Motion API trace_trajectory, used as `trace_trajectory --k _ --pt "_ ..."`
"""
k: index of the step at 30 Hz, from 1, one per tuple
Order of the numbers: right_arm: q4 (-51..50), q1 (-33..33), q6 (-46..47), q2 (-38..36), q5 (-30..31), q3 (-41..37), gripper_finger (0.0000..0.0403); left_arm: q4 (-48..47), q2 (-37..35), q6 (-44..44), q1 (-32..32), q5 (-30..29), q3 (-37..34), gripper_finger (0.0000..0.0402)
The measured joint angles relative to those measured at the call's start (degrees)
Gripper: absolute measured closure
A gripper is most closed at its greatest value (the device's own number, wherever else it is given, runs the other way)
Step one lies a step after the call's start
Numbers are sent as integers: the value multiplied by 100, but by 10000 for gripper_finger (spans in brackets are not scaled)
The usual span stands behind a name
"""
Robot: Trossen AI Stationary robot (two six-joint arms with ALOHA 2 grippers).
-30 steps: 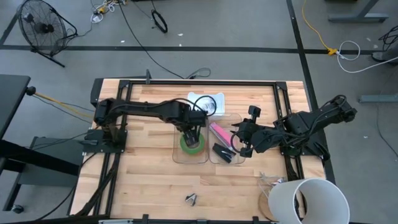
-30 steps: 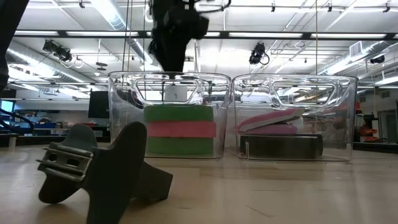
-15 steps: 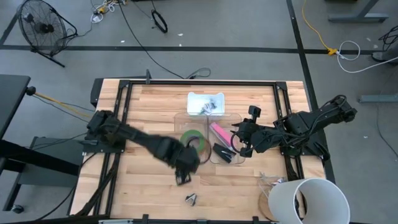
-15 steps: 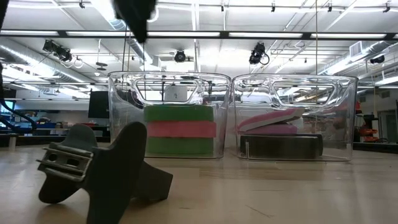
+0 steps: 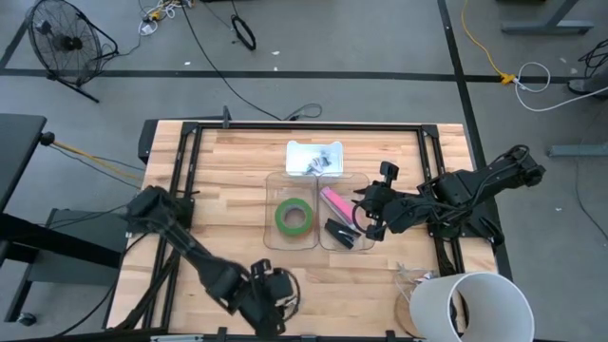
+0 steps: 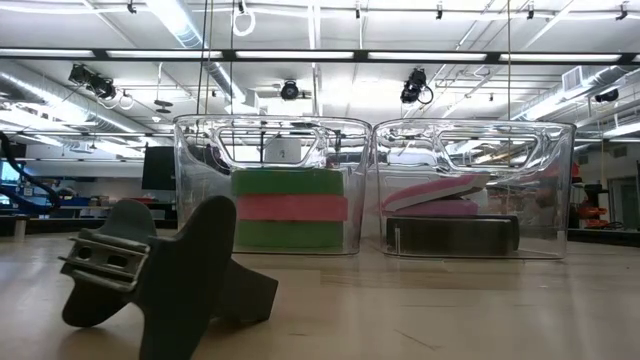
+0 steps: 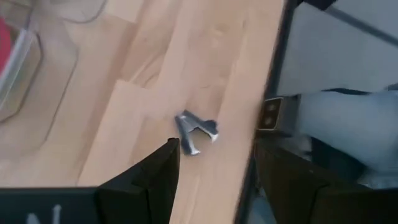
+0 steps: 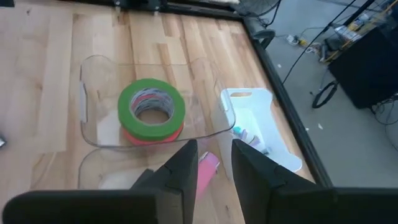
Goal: Pick and place Stapler, Stapler remover, tape
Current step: Put the black staple remover into the white bin
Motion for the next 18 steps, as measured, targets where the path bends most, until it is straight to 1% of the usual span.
trace_trajectory --k 2,6,13,18 --pt "-21 -1 32 0 -77 0 305 -42 204 -216 -113 -176 0 191" --pt "-3 0 36 0 -126 0 305 -15 681 -739 -134 -213 0 191" --pt "7 -1 17 0 -130 0 305 122 1341 -1187 -1 413 -7 191" --pt "9 -2 -8 -2 -131 0 305 141 1517 -1299 41 509 -6 191"
